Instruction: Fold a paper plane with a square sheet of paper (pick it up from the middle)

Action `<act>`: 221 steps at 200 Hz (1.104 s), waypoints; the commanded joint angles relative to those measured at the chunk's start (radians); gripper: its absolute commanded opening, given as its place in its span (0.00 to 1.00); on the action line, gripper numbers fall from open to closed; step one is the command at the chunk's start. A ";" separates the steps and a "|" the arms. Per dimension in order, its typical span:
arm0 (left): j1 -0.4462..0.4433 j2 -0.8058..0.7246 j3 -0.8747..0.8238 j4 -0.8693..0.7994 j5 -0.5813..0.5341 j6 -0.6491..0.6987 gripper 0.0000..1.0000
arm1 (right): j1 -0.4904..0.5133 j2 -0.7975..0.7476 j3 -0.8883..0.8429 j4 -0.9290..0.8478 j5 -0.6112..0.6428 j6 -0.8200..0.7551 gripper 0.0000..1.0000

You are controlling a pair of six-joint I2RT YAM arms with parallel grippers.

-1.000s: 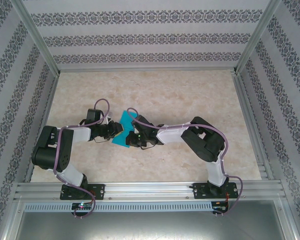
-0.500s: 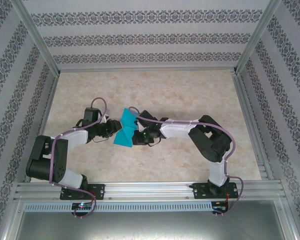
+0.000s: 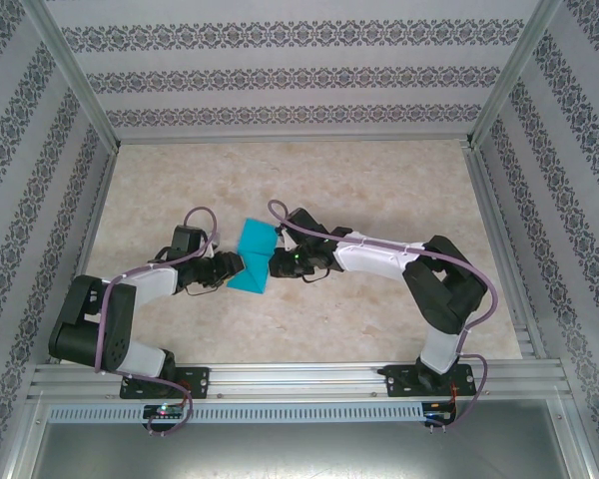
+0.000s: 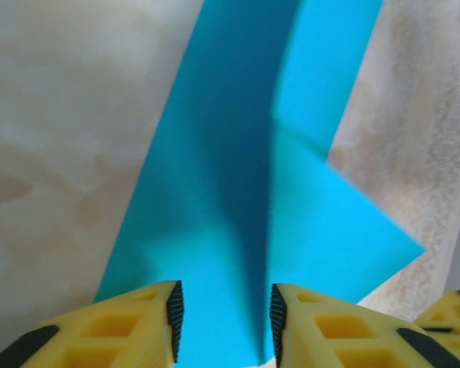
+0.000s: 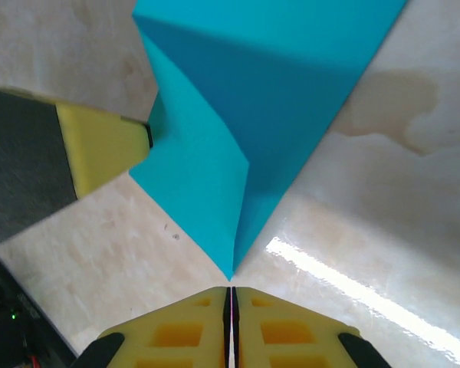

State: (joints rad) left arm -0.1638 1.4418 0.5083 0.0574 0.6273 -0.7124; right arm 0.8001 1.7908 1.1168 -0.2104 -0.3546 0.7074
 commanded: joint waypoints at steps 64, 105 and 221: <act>-0.095 0.039 -0.068 -0.005 -0.024 -0.113 0.39 | -0.017 -0.055 -0.040 0.029 0.118 0.082 0.11; -0.204 0.035 -0.108 0.150 -0.037 -0.370 0.35 | -0.039 -0.126 -0.106 0.056 0.157 0.119 0.10; -0.246 -0.037 0.039 0.055 -0.037 -0.150 0.09 | 0.041 -0.167 -0.230 0.213 0.116 0.232 0.02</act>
State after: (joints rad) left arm -0.4042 1.3392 0.5102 0.1390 0.5838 -0.9520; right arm 0.8017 1.5608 0.8639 -0.0528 -0.2142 0.9081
